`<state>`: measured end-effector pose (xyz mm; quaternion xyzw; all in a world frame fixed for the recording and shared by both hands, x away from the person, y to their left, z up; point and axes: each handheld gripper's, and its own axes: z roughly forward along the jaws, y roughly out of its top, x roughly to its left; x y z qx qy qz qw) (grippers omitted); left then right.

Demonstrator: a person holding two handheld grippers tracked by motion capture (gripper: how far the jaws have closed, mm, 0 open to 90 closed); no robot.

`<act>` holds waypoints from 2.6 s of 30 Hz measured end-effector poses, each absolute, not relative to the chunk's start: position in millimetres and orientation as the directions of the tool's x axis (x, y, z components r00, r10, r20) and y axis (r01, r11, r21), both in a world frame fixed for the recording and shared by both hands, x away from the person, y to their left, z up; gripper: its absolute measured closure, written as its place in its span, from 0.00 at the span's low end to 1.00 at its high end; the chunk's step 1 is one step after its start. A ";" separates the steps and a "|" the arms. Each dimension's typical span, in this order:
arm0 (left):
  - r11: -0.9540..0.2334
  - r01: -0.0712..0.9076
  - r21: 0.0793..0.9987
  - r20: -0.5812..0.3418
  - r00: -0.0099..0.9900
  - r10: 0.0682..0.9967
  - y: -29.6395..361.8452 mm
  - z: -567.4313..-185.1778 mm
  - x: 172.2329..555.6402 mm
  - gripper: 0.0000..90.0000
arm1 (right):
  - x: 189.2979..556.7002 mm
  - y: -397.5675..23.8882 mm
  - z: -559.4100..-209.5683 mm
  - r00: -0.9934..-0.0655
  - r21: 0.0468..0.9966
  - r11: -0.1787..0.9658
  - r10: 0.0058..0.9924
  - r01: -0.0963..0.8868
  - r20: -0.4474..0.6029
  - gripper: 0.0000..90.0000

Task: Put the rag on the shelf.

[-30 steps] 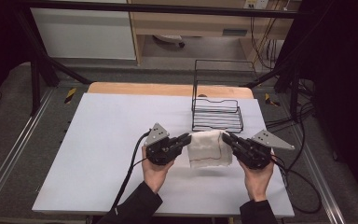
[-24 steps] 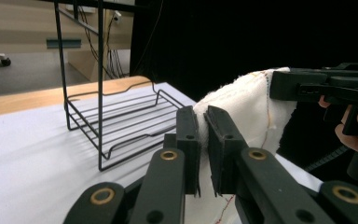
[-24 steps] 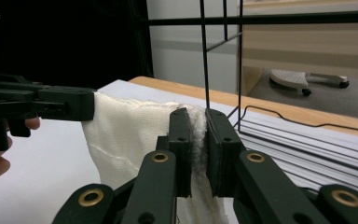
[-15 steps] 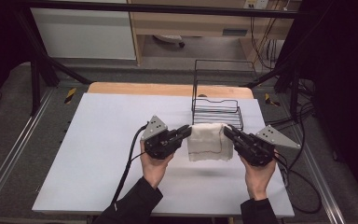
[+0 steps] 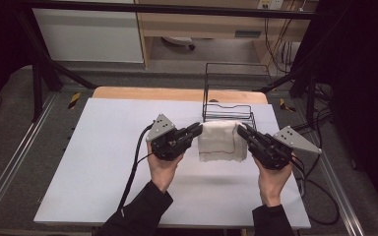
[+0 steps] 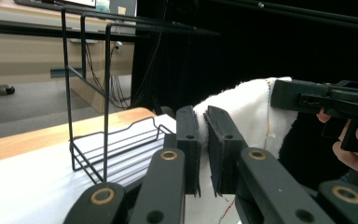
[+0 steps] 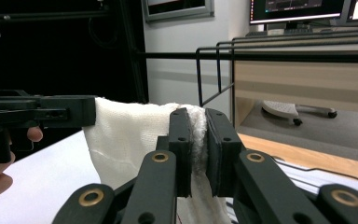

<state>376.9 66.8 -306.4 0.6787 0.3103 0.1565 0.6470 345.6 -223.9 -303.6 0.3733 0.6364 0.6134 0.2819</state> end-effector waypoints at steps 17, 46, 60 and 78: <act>0.061 0.174 0.983 -0.173 0.760 0.626 63.7 -281.5 388.9 0.93 | 353.1 -224.0 -283.3 -0.545 0.996 -0.054 0.834 0.070 0.083 0.91; 0.121 0.099 0.988 -0.154 0.760 0.632 54.7 -242.4 410.0 0.93 | 368.6 -225.8 -236.4 -0.517 0.998 -0.057 0.855 -0.017 0.040 0.91; 0.133 0.064 0.989 -0.134 0.765 0.630 48.9 -217.6 417.9 0.93 | 374.6 -229.2 -212.5 -0.503 0.997 -0.054 0.864 -0.051 0.021 0.91; 0.160 0.045 0.986 -0.136 0.769 0.625 42.5 -193.7 433.5 0.93 | 387.4 -233.3 -185.3 -0.487 0.995 -0.062 0.873 -0.075 0.018 0.91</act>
